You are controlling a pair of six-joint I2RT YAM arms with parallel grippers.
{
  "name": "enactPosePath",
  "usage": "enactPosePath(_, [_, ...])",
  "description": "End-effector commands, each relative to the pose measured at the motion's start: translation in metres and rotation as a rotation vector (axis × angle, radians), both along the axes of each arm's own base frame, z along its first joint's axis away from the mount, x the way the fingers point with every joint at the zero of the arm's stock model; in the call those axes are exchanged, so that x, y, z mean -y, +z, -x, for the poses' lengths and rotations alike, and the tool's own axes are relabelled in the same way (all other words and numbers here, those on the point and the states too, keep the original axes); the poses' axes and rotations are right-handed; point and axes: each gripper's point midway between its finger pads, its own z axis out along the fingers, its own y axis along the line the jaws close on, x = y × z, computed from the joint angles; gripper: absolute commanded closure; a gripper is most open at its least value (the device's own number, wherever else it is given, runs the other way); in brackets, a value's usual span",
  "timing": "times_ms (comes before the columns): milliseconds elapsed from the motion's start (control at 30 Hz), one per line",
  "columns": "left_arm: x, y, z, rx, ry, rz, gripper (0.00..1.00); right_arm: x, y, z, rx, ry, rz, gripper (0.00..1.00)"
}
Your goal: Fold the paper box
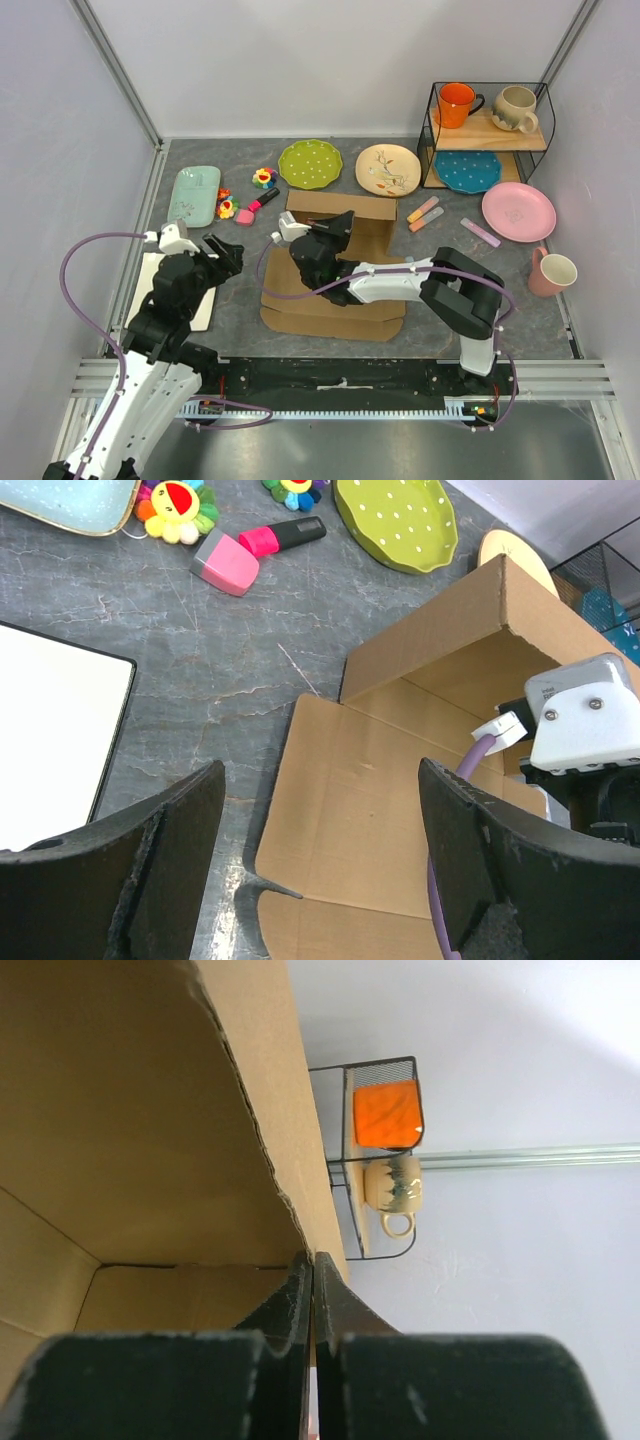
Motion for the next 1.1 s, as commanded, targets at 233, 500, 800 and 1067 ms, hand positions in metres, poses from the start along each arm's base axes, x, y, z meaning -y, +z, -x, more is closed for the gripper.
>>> enactPosePath(233, [-0.010,0.079,-0.007,0.167,0.032,-0.030,0.16,0.029,0.102,0.026,0.097,-0.062,-0.199,1.00])
enactPosePath(500, [-0.014,0.110,-0.007,0.228,0.054,-0.017,0.16,0.041,0.150,0.007,0.029,-0.080,-0.513,1.00])
enactPosePath(800, [-0.012,0.139,0.001,0.276,0.031,0.012,0.15,0.088,0.112,-0.039,-0.340,-0.216,-1.166,1.00])
enactPosePath(1067, [0.002,0.134,0.002,0.256,-0.024,0.065,0.16,0.092,0.072,-0.030,-0.601,-0.264,-1.530,1.00])
